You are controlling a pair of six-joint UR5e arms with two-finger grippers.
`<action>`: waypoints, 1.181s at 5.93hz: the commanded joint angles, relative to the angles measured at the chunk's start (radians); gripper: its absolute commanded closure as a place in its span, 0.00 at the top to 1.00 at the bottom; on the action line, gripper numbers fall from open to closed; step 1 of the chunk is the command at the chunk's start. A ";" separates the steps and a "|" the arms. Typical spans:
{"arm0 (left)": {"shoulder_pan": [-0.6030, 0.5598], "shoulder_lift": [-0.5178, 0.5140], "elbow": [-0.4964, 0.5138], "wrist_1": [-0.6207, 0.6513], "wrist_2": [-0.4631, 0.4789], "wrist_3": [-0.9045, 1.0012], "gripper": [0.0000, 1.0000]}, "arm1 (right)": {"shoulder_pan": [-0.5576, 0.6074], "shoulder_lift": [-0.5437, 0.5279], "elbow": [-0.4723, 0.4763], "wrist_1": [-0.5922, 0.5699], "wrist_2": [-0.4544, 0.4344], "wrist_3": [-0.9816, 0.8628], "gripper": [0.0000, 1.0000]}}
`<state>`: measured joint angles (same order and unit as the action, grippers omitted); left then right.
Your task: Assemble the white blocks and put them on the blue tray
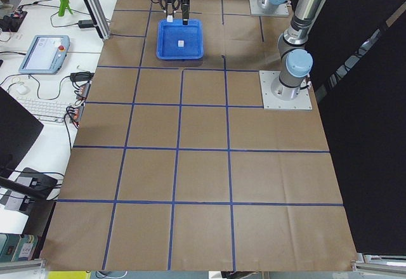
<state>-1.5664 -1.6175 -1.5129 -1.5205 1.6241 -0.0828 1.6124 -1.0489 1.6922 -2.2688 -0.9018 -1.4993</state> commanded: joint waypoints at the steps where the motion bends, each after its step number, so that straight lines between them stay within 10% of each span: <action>1: 0.009 0.001 0.003 -0.006 -0.001 0.000 0.99 | 0.037 0.006 0.113 -0.157 0.000 0.016 0.30; 7: 0.011 -0.001 0.002 -0.004 -0.003 0.000 0.99 | 0.092 0.066 0.161 -0.314 0.004 0.066 0.30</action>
<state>-1.5549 -1.6183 -1.5100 -1.5245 1.6214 -0.0828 1.7014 -0.9861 1.8530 -2.5729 -0.8974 -1.4545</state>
